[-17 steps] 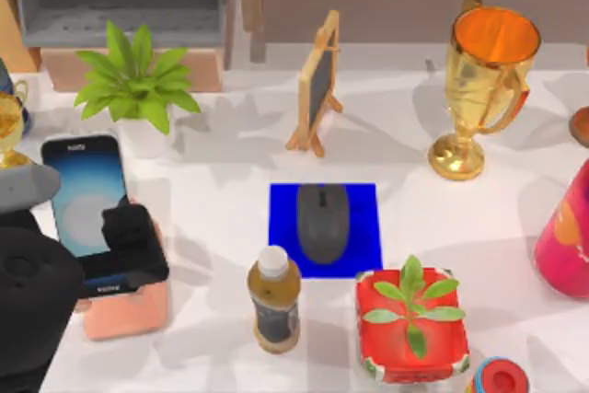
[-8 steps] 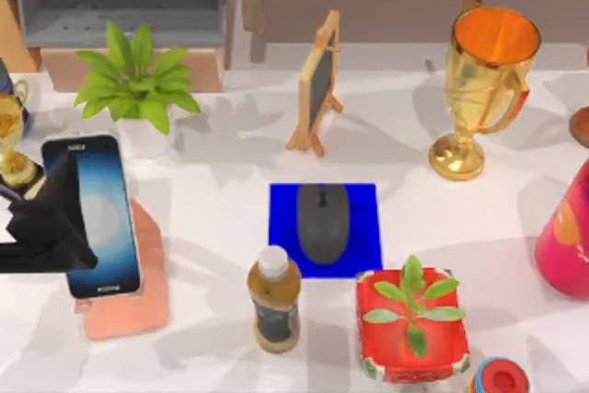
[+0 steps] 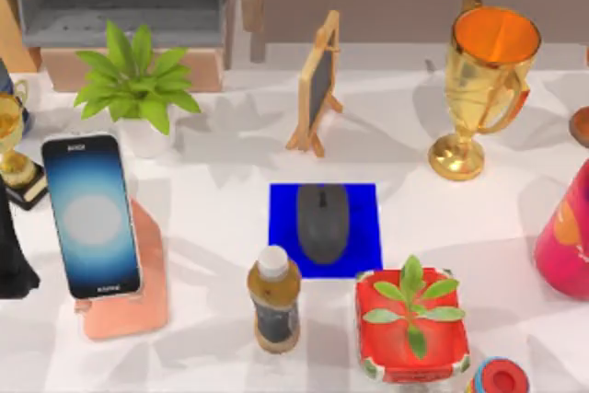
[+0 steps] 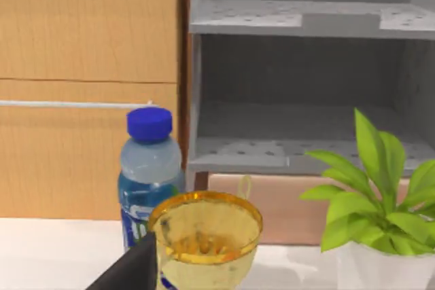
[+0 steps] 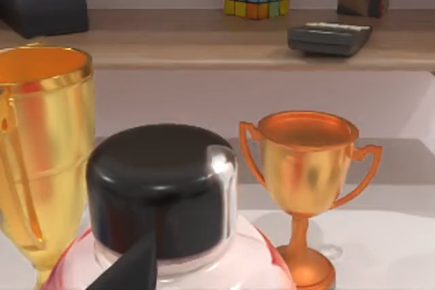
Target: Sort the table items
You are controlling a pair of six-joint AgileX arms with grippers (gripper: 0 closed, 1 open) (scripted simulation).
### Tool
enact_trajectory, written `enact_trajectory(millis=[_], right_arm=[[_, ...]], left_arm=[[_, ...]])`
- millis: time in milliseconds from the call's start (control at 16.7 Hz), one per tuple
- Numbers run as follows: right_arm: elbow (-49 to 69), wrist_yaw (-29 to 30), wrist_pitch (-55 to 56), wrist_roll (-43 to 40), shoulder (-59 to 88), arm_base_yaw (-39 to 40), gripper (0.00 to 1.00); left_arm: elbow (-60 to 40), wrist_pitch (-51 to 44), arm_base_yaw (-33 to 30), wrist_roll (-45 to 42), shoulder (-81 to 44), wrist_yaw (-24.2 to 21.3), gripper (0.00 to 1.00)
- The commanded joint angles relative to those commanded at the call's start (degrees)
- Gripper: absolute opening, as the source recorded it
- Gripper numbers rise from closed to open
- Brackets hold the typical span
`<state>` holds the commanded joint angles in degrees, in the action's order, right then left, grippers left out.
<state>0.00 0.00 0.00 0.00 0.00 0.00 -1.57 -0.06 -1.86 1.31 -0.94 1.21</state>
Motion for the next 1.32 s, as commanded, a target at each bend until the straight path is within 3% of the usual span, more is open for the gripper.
enact_trajectory(millis=[480,720,1020,1320], right_arm=[[0.19,-0.08,0.57,-0.2,0.08,-0.57,1.0],[2.04,-0.74,7.76,-2.62,4.86,-8.25,1.0],[4.46,-4.24,22.19,-7.17,24.4,-24.13,1.0],[9.45,-14.18,39.5,-10.66,57.5,-38.25,1.0]], left_arm=[[1.57,0.07,1.86,-1.31,0.94,-1.21,1.0],[1.57,0.07,1.86,-1.31,0.94,-1.21,1.0],[1.57,0.07,1.86,-1.31,0.94,-1.21,1.0],[1.57,0.07,1.86,-1.31,0.94,-1.21,1.0]])
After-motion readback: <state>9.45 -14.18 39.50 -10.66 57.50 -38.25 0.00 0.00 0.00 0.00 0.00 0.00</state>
